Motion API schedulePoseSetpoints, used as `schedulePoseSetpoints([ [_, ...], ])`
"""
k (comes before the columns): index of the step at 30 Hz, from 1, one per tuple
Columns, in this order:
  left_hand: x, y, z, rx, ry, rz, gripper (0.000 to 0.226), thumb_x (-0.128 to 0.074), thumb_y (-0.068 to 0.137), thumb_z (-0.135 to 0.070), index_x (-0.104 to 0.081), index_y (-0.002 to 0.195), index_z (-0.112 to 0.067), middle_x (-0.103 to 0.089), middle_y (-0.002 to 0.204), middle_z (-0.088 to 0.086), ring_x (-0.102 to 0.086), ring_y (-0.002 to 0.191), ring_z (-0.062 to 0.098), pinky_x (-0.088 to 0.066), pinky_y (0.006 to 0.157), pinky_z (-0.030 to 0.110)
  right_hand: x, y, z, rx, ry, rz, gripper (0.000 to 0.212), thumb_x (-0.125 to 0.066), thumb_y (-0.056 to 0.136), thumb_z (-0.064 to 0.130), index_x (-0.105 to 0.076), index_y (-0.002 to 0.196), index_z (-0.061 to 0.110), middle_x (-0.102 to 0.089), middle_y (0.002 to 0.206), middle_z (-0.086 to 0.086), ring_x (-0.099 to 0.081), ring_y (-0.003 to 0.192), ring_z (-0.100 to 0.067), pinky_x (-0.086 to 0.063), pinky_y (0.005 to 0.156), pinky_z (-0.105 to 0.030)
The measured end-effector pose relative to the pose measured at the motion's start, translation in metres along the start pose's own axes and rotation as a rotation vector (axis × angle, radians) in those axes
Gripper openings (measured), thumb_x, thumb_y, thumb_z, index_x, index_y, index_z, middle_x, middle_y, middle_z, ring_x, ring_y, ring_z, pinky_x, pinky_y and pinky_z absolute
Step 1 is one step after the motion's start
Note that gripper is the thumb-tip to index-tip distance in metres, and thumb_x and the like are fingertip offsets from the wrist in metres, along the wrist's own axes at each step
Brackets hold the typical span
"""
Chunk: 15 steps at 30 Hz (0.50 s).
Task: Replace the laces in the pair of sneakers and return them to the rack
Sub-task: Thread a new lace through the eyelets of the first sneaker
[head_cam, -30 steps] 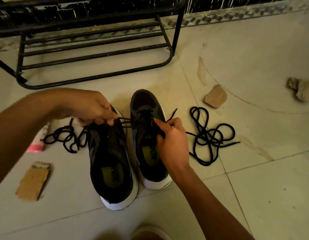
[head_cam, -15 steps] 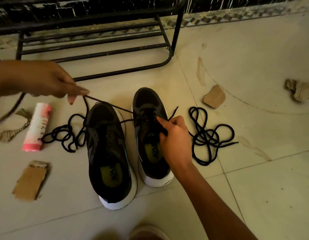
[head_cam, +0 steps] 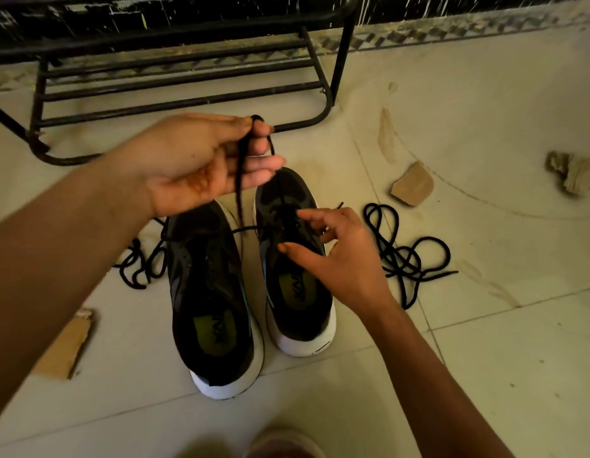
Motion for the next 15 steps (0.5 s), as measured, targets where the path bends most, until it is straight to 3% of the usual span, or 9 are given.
schedulePoseSetpoints([
  [3,-0.02,0.002,0.005,0.002,-0.202,-0.04,0.027,-0.034,0.101,-0.017,-0.059,0.091,-0.012,-0.065,0.063,-0.002,-0.071,0.085,0.015,-0.058,0.065,0.024,-0.008,0.0,0.015,0.016,0.155,0.153,0.043,-0.078,0.07,0.037,-0.066,0.109,0.028,-0.059,0.093,0.007,-0.049,0.072,-0.001,-0.041,0.063,-0.011],
  [5,-0.029,0.002,0.007,0.004,-0.315,-0.057,0.026,-0.034,0.101,-0.015,-0.059,0.093,-0.009,-0.065,0.064,0.0,-0.072,0.084,0.017,-0.058,0.064,0.026,-0.017,-0.001,0.022,0.068,0.164,0.207,0.023,-0.076,0.074,0.034,-0.068,0.094,0.028,-0.065,0.091,0.002,-0.048,0.063,-0.002,-0.04,0.059,-0.014],
  [7,-0.032,0.002,0.008,0.002,-0.358,-0.085,0.025,-0.035,0.101,-0.014,-0.059,0.095,-0.008,-0.065,0.065,0.001,-0.072,0.082,0.018,-0.059,0.063,0.027,-0.022,-0.001,0.024,0.106,0.137,0.157,0.006,-0.072,0.081,0.026,-0.068,0.079,0.022,-0.068,0.089,-0.003,-0.054,0.061,-0.008,-0.045,0.058,-0.021],
  [9,-0.03,0.003,0.007,-0.01,-0.358,-0.114,0.025,-0.036,0.101,-0.014,-0.059,0.096,-0.007,-0.066,0.065,0.001,-0.072,0.082,0.018,-0.059,0.064,0.027,-0.023,0.0,0.019,0.089,0.13,0.09,0.008,-0.068,0.085,0.021,-0.072,0.083,0.014,-0.069,0.086,-0.004,-0.06,0.068,-0.011,-0.049,0.064,-0.026],
  [12,-0.015,0.003,0.003,-0.062,-0.298,-0.166,0.025,-0.036,0.101,-0.016,-0.06,0.098,-0.009,-0.067,0.068,-0.001,-0.072,0.084,0.016,-0.059,0.067,0.025,-0.014,0.005,0.008,0.03,0.196,0.004,0.009,-0.067,0.085,0.015,-0.074,0.091,0.018,-0.067,0.084,0.002,-0.06,0.068,-0.002,-0.051,0.065,-0.02],
  [15,0.004,0.004,0.005,-0.13,0.02,-0.267,0.021,-0.042,0.099,-0.015,-0.062,0.1,-0.012,-0.067,0.077,0.0,-0.072,0.081,0.013,-0.058,0.069,0.023,-0.003,0.012,-0.003,-0.038,0.282,-0.068,0.015,-0.068,0.084,0.009,-0.073,0.095,0.017,-0.068,0.088,0.001,-0.062,0.071,0.0,-0.052,0.064,-0.016],
])
Point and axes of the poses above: each hand's wrist, its own y-axis towards the middle knuckle, its own x-axis out of the back of the hand, z = x × y, the point moved 6 cm from there along y, towards the middle knuckle
